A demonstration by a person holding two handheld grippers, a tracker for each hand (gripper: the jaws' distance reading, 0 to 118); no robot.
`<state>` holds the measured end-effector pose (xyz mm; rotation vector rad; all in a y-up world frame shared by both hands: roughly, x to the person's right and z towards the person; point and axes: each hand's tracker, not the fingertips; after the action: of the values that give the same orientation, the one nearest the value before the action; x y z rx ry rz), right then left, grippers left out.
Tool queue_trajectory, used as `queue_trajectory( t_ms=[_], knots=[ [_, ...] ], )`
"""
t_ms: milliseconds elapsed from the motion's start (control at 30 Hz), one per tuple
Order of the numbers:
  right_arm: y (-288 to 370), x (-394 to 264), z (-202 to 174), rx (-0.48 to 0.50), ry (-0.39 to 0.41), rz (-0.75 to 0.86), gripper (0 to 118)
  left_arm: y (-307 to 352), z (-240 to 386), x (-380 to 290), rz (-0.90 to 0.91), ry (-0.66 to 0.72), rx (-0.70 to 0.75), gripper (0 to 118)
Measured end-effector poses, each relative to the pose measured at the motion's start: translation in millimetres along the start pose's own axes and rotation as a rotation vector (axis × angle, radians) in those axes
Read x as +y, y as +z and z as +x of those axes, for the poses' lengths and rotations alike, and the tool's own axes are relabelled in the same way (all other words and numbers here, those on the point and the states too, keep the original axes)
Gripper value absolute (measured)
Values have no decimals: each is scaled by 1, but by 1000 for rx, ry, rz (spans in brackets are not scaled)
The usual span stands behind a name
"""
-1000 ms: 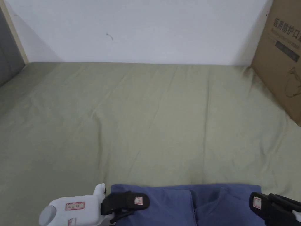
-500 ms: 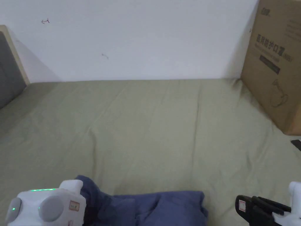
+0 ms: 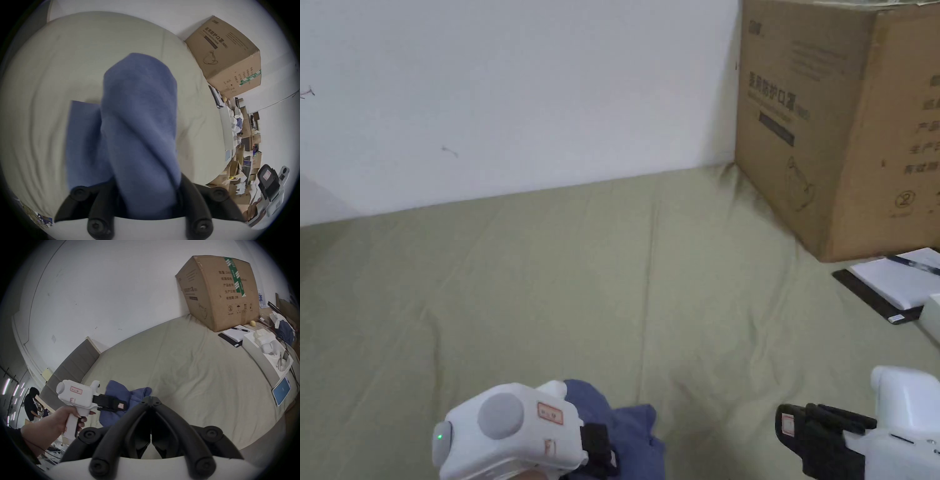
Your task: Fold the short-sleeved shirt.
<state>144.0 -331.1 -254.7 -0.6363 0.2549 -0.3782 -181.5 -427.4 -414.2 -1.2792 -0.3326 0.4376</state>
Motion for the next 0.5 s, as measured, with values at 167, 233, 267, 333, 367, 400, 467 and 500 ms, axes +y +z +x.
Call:
queue_trajectory(
  t_ms=[167, 233, 267, 333, 367, 400, 467, 500],
  knots=[
    [1, 3, 8, -12, -44, 8, 0, -5, -1, 5, 19, 57, -205, 118],
    [0, 2, 8, -8, -44, 10, 0, 18, -7, 5, 78, 80, -277, 118],
    [-1, 2, 7, -5, -42, 10, 0, 32, -9, 3, 95, 77, -265, 118],
    [-3, 1, 6, 0, -36, 4, 0, 51, -17, 0, 127, 60, -198, 118],
    [-5, 0, 4, 2, -33, 2, 0, 59, -22, -2, 139, 38, -160, 118],
    [-6, -1, 4, 3, -31, 1, 0, 65, -23, -4, 139, 17, -134, 117],
    [-8, -3, 3, 6, -31, -1, 0, 68, -26, -10, 161, -47, -103, 91],
    [-8, -3, 3, 8, -33, -3, 0, 66, -24, -14, 187, -83, -90, 40]
  ],
)
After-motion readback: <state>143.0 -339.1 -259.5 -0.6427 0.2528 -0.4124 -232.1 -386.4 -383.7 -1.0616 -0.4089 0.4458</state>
